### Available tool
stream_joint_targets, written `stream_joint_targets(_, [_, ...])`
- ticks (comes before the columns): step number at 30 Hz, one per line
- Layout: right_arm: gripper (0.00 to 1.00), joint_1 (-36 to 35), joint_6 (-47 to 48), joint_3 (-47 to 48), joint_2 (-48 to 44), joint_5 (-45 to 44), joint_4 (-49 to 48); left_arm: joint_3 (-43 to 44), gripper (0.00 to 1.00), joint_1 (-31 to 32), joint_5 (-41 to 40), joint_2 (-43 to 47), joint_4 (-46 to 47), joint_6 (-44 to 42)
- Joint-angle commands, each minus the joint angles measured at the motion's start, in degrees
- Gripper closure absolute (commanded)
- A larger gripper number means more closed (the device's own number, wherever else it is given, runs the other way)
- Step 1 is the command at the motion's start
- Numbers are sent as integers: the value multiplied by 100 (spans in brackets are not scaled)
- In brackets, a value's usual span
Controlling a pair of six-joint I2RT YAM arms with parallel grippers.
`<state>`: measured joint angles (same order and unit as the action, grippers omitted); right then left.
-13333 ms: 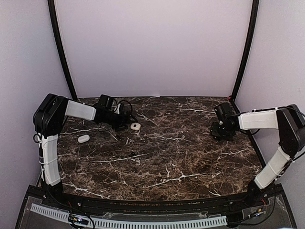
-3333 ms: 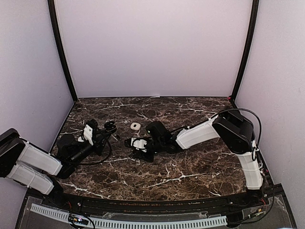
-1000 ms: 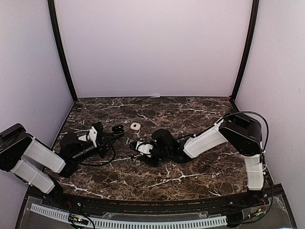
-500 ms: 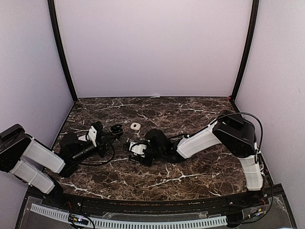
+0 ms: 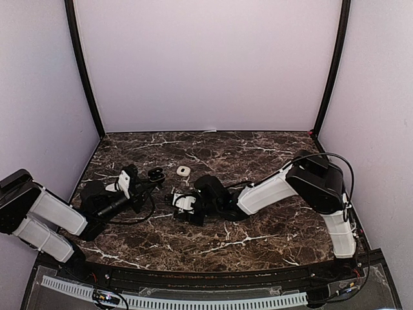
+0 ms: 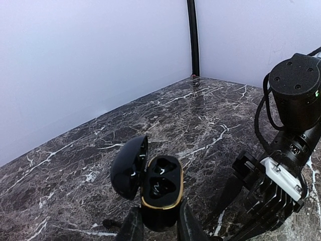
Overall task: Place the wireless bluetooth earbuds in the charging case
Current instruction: Pick up the right earbud from the center of the board.
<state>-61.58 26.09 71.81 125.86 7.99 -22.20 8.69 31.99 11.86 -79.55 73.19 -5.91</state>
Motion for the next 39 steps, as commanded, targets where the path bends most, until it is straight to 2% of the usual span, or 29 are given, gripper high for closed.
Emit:
stream_joint_targets(1, [58, -99, -2, 117, 165, 136, -65, -104, 91, -26, -252, 167, 108, 83])
stream_joint_targets(11, [59, -76, 90, 552, 428, 651, 514, -121, 91, -26, -318, 195, 91, 55])
stream_joint_targets(18, [70, 21, 13, 686, 471, 959, 789, -121, 91, -26, -333, 203, 90, 55])
stream_joint_targets(23, [60, 79, -149, 374, 257, 956, 563, -117, 91, -26, -319, 186, 90, 55])
stream_joint_targets(28, [58, 204, -415, 268, 202, 939, 471, -111, 91, -26, -306, 177, 90, 58])
stream_joint_targets(39, [77, 302, -503, 263, 213, 1041, 493, -107, 91, -26, -277, 168, 90, 28])
